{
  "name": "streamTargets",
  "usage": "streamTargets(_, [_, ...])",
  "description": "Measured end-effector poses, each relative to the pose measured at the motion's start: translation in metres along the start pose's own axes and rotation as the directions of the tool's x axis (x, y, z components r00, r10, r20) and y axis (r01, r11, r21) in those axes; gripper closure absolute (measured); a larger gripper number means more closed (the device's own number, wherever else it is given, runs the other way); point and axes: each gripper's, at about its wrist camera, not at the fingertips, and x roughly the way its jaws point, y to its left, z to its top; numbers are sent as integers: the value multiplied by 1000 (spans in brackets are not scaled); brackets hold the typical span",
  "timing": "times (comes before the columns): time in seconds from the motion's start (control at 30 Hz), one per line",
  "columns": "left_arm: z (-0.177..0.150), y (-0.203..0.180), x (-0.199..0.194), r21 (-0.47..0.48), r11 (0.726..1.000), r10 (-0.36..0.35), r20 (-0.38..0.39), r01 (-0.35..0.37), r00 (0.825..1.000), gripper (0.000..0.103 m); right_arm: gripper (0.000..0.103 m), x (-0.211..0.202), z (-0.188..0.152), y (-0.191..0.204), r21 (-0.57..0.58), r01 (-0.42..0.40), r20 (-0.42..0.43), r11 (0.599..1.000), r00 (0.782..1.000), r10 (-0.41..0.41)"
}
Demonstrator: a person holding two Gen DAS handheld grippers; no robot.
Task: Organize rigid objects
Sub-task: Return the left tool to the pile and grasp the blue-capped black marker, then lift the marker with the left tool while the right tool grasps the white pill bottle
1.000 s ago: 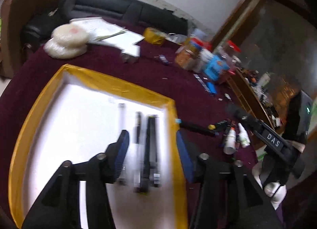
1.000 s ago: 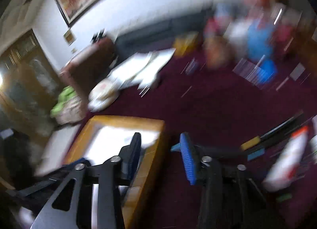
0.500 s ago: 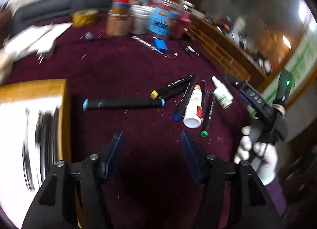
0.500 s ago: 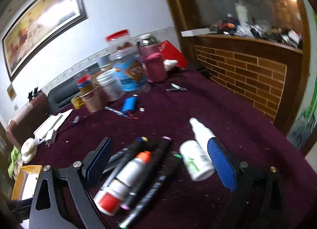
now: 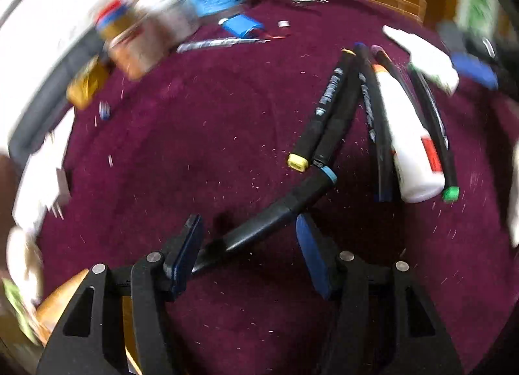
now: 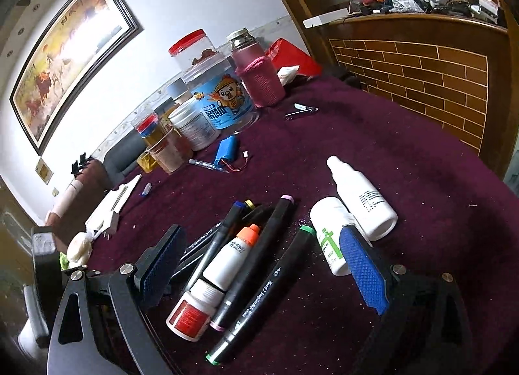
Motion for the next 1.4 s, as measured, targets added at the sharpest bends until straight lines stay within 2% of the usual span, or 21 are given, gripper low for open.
streamTargets(0.03, [3,6,1,-31,999,-32,-3,32,999,45,10,0,0,-1,3,1,-2,1000,1000,-1])
streamTargets(0.07, [4,10,4,-73,996,-56,-29,54,998,50,10,0,0,-1,6,3,-4,1000,1000,-3])
streamTargets(0.13, [3,20,7,-173,981,-98,-60,86,993,78,10,1,-1,-2,9,8,-8,1000,1000,-8])
streamTargets(0.2, [-1,21,4,-208,970,-140,-60,124,988,87,10,2,-1,-2,7,13,-8,1000,1000,-13])
streamTargets(0.23, [-5,19,1,-218,964,-165,-57,149,985,90,10,2,-1,-1,3,18,-8,1000,1000,-18])
streamTargets(0.47, [-27,-18,-24,-246,950,-215,-59,194,975,88,10,2,-1,0,-3,20,-10,1000,1000,-20])
streamTargets(0.5, [-28,-21,-25,-258,949,-201,-56,180,978,83,10,2,-1,0,0,20,-8,1000,1000,-20])
streamTargets(0.57, [-27,-22,-25,-309,938,-177,-34,158,984,63,10,1,-1,-2,6,28,-1,1000,1000,-28])
streamTargets(0.6, [-28,-22,-24,-337,929,-167,-12,153,986,38,10,1,-1,-2,7,36,1,999,999,-36])
streamTargets(0.63, [-29,-23,-23,-359,920,-160,20,156,987,21,10,2,-1,-3,7,41,2,999,999,-41])
streamTargets(0.7, [-32,-33,-24,-355,913,-185,82,202,979,18,10,2,-1,-4,9,51,4,999,999,-51])
streamTargets(0.73, [-32,-44,-24,-327,923,-184,92,204,979,23,10,2,-1,-5,9,56,4,998,998,-56])
streamTargets(0.77, [-31,-54,-24,-299,939,-149,87,169,985,29,10,3,-1,-6,8,59,4,998,998,-59])
streamTargets(0.8, [-32,-61,-29,-301,943,-113,104,140,988,60,10,3,-1,-6,9,64,4,998,998,-64])
streamTargets(0.83, [-33,-61,-30,-331,932,-125,93,149,988,90,10,3,-1,-7,10,66,5,998,998,-66])
streamTargets(0.93, [-33,-56,-39,-345,923,-142,106,170,984,92,10,3,-1,-9,13,76,4,997,997,-76])
streamTargets(1.07, [-48,-50,-45,-393,898,-161,130,200,978,92,10,2,-1,-12,20,69,5,997,998,-69])
streamTargets(1.1, [-53,-47,-46,-418,881,-175,144,220,974,92,10,-2,0,-13,26,58,18,998,998,-59])
streamTargets(1.2, [-66,-39,-53,-490,817,-232,201,303,952,91,10,-26,8,-25,66,10,85,998,996,-15])
streamTargets(1.3, [-82,-32,-76,-525,756,-268,296,390,917,91,10,-46,23,-42,72,15,92,997,995,-22])
streamTargets(1.4, [-93,-28,-96,-521,739,-265,357,427,896,91,10,-53,36,-56,18,102,57,995,993,-103])
